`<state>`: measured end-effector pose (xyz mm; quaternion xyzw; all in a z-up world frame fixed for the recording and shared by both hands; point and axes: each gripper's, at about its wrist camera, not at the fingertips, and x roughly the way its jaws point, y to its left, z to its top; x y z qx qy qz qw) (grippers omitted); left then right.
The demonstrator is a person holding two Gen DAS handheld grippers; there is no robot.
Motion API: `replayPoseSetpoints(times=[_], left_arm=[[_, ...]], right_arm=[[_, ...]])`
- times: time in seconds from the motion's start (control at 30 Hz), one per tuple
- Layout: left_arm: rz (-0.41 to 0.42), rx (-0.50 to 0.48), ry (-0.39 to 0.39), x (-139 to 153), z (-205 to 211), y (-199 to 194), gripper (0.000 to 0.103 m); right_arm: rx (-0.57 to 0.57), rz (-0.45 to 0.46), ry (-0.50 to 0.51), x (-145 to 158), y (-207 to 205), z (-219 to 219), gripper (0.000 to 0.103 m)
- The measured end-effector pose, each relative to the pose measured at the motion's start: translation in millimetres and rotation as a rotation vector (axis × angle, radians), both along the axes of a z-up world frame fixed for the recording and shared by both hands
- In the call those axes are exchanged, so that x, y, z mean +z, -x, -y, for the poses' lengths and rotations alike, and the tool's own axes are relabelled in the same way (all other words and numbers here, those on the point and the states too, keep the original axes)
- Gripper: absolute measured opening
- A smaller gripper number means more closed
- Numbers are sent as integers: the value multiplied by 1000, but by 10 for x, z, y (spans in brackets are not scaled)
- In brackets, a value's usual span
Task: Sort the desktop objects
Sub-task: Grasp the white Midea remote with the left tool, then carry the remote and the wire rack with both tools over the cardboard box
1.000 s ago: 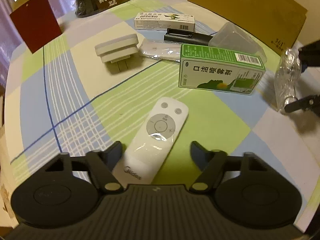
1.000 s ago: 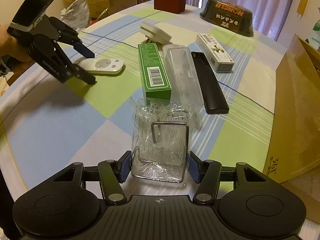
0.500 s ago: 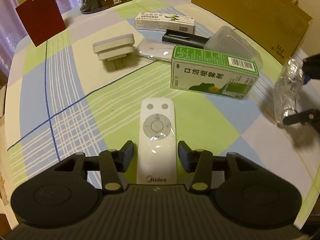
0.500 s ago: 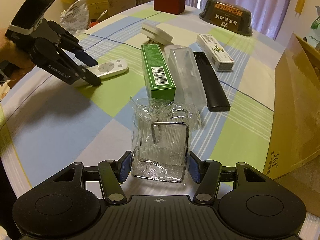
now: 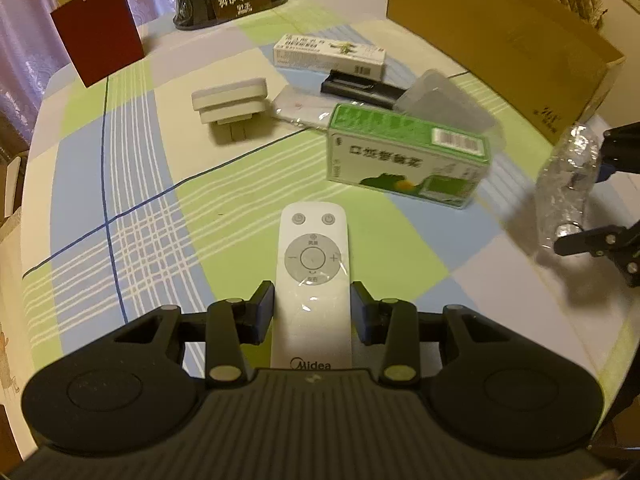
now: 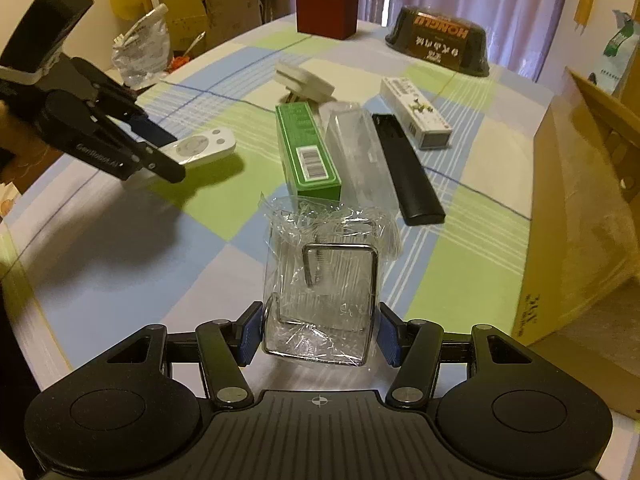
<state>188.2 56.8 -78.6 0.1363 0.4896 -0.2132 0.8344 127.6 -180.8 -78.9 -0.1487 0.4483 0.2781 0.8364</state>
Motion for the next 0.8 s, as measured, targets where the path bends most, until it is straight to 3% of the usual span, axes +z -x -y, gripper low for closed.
replayPoseSetpoints(times=[0.37,0.8], left_arm=[[71,-29,36,618,347,373,35],[157,-156,115,1188,1346,585,35]], right_arm=[[-86,55,-41,482,237,307,57],[-247,150,-62,1150,382,1071,57]])
